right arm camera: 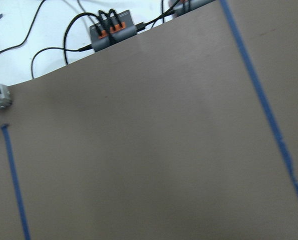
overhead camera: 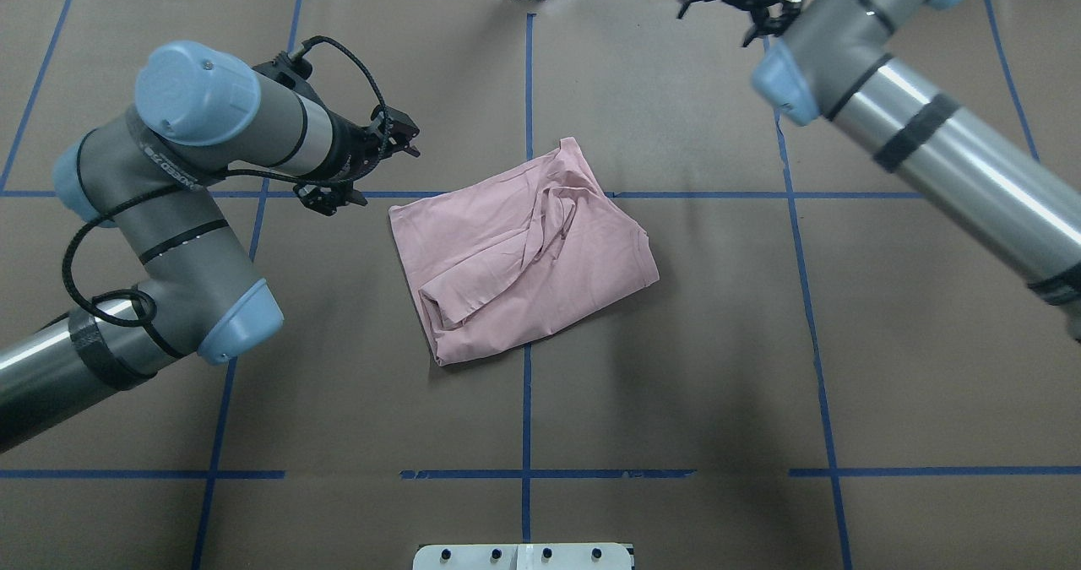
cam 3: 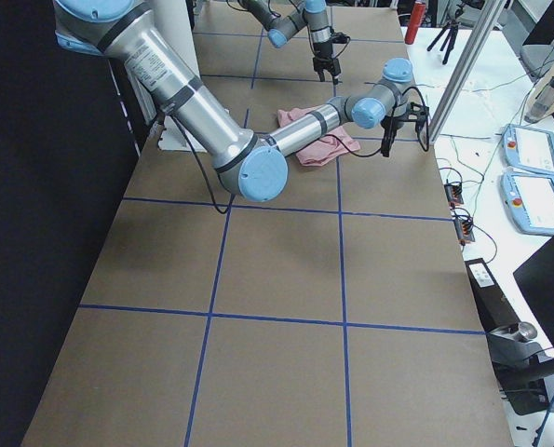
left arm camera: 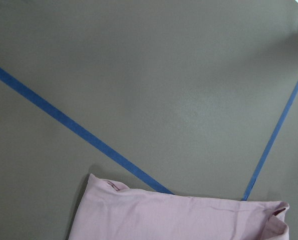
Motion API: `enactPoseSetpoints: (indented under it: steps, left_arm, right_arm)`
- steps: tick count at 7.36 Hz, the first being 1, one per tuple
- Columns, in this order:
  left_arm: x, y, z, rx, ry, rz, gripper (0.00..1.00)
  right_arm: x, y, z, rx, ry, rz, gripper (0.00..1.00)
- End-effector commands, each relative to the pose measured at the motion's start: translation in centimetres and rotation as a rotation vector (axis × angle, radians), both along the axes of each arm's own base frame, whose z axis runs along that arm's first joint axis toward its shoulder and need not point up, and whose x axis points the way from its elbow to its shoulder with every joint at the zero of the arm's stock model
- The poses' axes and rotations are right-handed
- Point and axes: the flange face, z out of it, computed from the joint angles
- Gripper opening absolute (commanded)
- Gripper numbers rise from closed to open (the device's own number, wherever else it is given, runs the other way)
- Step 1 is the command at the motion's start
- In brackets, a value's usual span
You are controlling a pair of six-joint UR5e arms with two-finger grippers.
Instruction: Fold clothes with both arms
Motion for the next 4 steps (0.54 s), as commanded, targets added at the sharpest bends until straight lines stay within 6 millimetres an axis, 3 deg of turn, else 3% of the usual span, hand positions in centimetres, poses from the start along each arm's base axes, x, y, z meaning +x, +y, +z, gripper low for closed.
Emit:
enactPoseSetpoints:
  steps: [1,2,4]
  left_arm:
    - [-7.5,-3.6,0.2,0.101,-0.104,0.064,1.00]
    - [-13.5,-5.5,2.1,0.153,-0.159,0.108,1.00]
    - [-25.2,-7.4,8.7,0.322,-0.343,0.225,1.00]
  right_arm:
    - [11.6,2.6,7.7,0.067,0.080,-0.111,1.00]
    - [15.6,4.1,10.7,0.111,0.139,-0.190,1.00]
    - [23.7,8.5,18.7,0.177,0.217,-0.334,1.00]
